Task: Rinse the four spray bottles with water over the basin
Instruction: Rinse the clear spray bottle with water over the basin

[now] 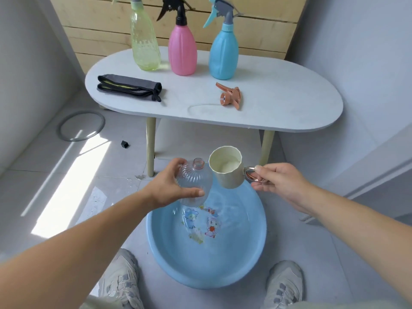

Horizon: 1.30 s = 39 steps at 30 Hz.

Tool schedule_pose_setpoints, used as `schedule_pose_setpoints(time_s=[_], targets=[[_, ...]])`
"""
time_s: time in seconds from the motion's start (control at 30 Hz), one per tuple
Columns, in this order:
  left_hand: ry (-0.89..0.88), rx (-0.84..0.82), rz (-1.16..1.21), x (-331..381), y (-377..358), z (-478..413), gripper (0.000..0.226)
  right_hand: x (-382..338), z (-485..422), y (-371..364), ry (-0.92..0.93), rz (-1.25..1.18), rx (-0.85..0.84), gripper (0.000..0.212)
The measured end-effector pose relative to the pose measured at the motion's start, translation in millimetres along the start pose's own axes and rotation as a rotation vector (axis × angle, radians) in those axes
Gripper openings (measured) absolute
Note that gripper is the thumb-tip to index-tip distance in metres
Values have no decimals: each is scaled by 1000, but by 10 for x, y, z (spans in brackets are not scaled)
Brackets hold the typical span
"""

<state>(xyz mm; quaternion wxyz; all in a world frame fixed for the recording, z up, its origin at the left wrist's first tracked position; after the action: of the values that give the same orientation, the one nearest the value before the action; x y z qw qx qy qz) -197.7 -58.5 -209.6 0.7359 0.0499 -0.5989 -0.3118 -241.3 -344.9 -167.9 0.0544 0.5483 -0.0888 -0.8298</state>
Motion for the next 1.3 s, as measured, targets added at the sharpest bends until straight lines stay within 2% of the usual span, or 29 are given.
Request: schedule_pose_setpoints(time_s=[0.07,0.13,0.3,0.47,0.63,0.7,0.8,0.87,0.93,1.07,1.17,1.3], targets=[[-50,-7,-36,253,83,36,116,-237,136,94,54,-41,7,42],[-96,-21,-47,479,186,74,120,-494,285,165,114,-63,11,42],[-172,-104,-18,980,306,285,90,-1059,634,235,247,-101,31,33],[-179,-83,60,1097,281,412,93,-1292,793,255,338,-101,54,34],[-194,-57,156,1143,208,440,84,-1302,821,284,373,-38,66,34],[-205,-47,164,1153,205,438,82,-1318,822,297,400,-10,69,42],[-218,-37,148,1145,217,432,80,-1321,822,307,442,41,75,66],[-220,-35,132,1121,223,426,82,-1322,827,300,455,48,75,71],[-220,-34,110,1094,220,418,88,-1332,838,288,469,46,73,65],[-205,-27,87,1034,201,401,90,-1354,876,277,472,74,102,37],[-192,-23,72,982,189,395,88,-1383,898,265,486,86,124,34],[-179,-24,42,939,188,395,93,-1399,899,252,507,114,127,18]])
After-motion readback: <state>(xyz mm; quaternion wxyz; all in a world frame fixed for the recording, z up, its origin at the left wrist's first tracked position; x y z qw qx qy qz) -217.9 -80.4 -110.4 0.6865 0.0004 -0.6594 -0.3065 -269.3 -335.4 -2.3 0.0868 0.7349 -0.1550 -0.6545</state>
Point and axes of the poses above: each hand's wrist, its own z-axis away from the middle knuckle, its own y-axis out of the back of the hand, x = y × z, the point moved 8 cm from there along -z, towards the middle knuckle, and after that the axes turned 1 degree about x, right-handed, at the moved point
